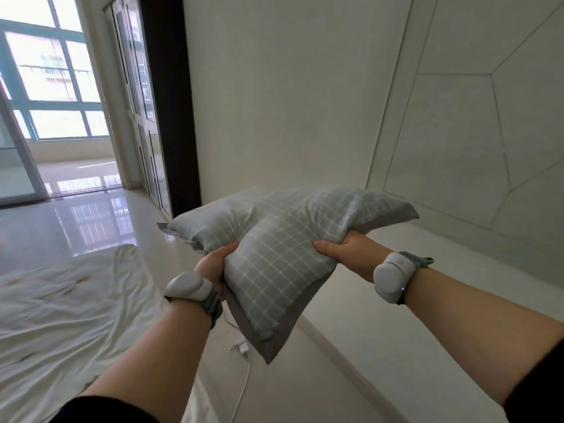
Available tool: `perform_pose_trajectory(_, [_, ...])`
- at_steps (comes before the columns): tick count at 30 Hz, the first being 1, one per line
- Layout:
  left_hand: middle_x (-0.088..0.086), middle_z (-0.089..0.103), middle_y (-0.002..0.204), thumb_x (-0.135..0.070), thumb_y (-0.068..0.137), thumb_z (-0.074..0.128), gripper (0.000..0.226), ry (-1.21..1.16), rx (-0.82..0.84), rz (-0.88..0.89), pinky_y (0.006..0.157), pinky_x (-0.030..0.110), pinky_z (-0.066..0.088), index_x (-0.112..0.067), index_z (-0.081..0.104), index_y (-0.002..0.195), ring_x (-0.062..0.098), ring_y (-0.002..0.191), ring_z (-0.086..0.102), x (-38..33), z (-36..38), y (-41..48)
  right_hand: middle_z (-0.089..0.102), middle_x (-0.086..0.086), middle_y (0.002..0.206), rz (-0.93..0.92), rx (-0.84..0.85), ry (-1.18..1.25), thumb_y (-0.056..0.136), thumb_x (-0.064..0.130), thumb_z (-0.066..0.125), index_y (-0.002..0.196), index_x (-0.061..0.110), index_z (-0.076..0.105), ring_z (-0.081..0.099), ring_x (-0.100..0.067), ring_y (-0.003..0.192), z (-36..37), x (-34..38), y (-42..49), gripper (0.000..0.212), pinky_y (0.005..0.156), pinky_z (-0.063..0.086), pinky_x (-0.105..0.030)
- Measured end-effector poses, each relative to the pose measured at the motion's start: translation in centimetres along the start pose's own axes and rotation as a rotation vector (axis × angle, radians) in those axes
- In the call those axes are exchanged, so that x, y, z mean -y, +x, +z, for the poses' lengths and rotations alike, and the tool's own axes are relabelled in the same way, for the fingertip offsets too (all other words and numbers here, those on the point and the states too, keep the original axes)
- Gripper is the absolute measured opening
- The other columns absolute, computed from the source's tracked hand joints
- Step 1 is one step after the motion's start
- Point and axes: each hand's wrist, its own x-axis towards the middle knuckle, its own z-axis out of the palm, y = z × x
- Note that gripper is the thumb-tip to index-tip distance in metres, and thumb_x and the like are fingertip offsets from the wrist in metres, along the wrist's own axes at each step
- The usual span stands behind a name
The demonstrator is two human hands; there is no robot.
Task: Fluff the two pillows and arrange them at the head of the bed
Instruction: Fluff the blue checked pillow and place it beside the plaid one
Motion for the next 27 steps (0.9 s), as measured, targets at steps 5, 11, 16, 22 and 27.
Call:
perform_pose_trajectory(5, [0.013, 0.058, 0.131, -0.026, 0.076, 0.071, 0.064, -0.021, -0.140, 0.107, 0.088, 0.043, 0.049, -0.010, 0.048, 0.133, 0.032, 0.111, 0.058, -2.0, -0.6, 8.5, 0.058, -0.008, 0.132, 0.059, 0.077, 0.028, 0.081, 0.038, 0.065, 0.129, 0.012, 0.052, 0.052, -0.025, 0.123, 0.2, -2.9, 9.4, 0.056, 0.108, 0.038, -0.046])
perform_pose_trajectory(11, [0.014, 0.061, 0.125, -0.018, 0.078, 0.069, 0.052, -0.038, -0.231, 0.181, 0.087, 0.044, 0.050, -0.007, 0.054, 0.127, 0.032, 0.103, 0.062, -5.0, -1.3, 15.5, 0.062, -0.011, 0.124, 0.133, 0.151, 0.184, 0.087, 0.023, 0.061, 0.121, 0.008, 0.056, 0.059, -0.026, 0.112, 1.5, -4.1, 18.7, 0.038, 0.100, 0.047, -0.042])
perform_pose_trajectory(16, [0.013, 0.063, 0.123, -0.021, 0.074, 0.072, 0.056, -0.062, -0.280, 0.180, 0.090, 0.045, 0.052, -0.009, 0.055, 0.126, 0.031, 0.102, 0.063, -6.1, -3.4, 18.1, 0.065, -0.006, 0.108, 0.210, 0.262, 0.228, 0.087, 0.026, 0.061, 0.120, 0.011, 0.054, 0.062, -0.024, 0.099, 2.4, -3.9, 23.1, 0.038, 0.088, 0.053, -0.036])
perform_pose_trajectory(22, [0.007, 0.067, 0.097, -0.020, 0.071, 0.075, 0.051, -0.041, -0.492, 0.251, 0.067, 0.029, 0.050, -0.004, 0.060, 0.116, 0.016, 0.074, 0.062, -8.4, -6.0, 19.9, 0.069, -0.006, 0.075, 0.304, 0.509, -0.224, 0.088, 0.055, 0.043, 0.098, 0.003, 0.064, 0.065, -0.015, 0.072, 4.2, -2.9, 28.1, 0.057, 0.084, 0.051, -0.032])
perform_pose_trajectory(27, [-0.002, 0.064, 0.077, -0.018, 0.072, 0.074, 0.044, -0.019, -0.600, 0.294, 0.057, 0.022, 0.048, -0.002, 0.063, 0.113, 0.010, 0.067, 0.060, -9.9, -7.4, 22.2, 0.069, -0.003, 0.072, 0.267, 0.619, -0.327, 0.088, 0.061, 0.033, 0.084, 0.006, 0.064, 0.065, -0.015, 0.072, 6.3, -3.5, 33.4, 0.063, 0.083, 0.051, -0.031])
